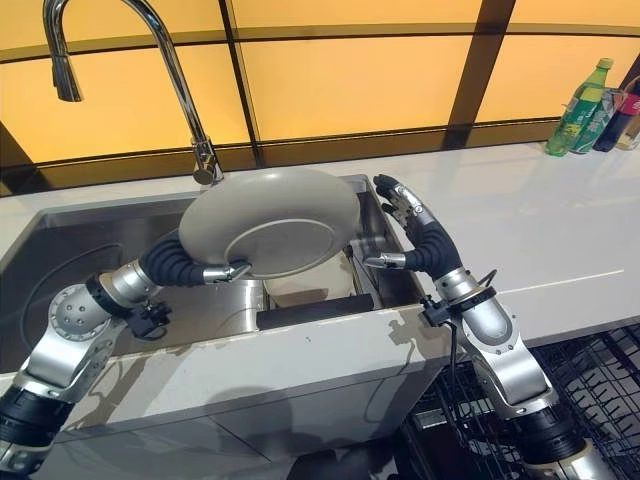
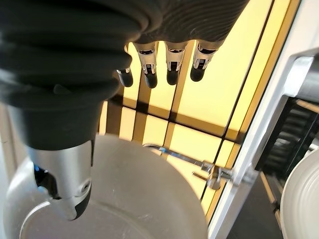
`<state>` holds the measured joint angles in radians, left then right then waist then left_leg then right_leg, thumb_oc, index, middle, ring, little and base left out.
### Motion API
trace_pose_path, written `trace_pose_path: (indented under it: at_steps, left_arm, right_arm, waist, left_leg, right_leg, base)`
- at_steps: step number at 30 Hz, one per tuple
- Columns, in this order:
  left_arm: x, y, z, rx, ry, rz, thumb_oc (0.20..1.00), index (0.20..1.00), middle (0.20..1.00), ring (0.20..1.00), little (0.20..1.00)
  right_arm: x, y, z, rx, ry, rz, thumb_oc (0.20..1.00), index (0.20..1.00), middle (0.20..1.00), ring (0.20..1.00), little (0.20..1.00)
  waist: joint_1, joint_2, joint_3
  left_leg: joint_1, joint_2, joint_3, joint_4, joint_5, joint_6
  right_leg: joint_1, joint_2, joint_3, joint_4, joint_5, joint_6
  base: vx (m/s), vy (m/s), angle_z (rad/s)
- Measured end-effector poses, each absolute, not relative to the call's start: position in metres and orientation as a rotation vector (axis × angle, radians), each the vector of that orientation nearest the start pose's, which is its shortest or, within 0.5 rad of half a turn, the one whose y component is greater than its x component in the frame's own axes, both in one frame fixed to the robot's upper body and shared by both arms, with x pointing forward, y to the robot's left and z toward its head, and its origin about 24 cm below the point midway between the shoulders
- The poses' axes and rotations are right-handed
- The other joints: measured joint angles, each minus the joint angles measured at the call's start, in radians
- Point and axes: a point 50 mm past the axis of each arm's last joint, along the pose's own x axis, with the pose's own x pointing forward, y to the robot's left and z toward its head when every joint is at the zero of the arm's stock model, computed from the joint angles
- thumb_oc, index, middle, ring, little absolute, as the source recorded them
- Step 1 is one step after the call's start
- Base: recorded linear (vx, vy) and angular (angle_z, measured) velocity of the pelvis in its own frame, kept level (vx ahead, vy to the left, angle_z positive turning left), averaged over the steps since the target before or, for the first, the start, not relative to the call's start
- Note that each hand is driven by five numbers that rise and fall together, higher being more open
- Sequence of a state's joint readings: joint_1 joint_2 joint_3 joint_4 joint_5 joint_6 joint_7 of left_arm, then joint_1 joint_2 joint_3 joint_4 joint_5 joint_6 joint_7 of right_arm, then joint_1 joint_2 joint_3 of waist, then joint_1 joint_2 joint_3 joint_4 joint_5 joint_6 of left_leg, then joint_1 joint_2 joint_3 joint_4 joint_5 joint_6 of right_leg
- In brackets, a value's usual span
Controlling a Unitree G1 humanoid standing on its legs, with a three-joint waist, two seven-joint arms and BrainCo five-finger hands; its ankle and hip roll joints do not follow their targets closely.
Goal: Pick up plates and place into dishwasher.
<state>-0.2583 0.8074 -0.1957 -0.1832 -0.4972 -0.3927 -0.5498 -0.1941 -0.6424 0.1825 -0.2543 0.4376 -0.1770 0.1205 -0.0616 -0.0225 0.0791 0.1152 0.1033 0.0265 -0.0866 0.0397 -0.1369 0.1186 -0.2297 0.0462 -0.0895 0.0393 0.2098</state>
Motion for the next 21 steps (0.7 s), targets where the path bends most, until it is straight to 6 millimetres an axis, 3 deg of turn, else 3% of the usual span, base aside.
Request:
trace_pose_path:
  at_steps: [7,21]
  left_arm:
    - [0.254,0.161,0.189,0.365,-0.548,-1.036,0.200,0.200,0.200,0.200,0.200]
    - [0.256,0.156,0.187,0.339,-0.504,-1.119,0.200,0.200,0.200,0.200,0.200]
  right_arm:
    - [0.265,-0.153,0.182,-0.126,-0.524,0.604,1.000,1.000,1.000,1.000,1.000]
    - [0.262,-0.142,0.175,-0.048,-0.459,0.791,1.000,1.000,1.000,1.000,1.000]
  waist:
    - [0.008,0.001,-0.002]
    - [0.024,-0.003,-0.034]
  left_leg:
    - [0.002,0.000,-0.008,0.002,0.003,-0.005]
    - [-0.001,0.000,-0.026,0.002,0.003,-0.004]
  right_leg:
    - [0.008,0.000,-0.007,0.000,-0.002,-0.002]
    - [0.017,0.000,-0.025,0.000,-0.008,-0.007]
  base:
    - [0.00,-0.003,0.02]
    - [0.00,0.004,0.03]
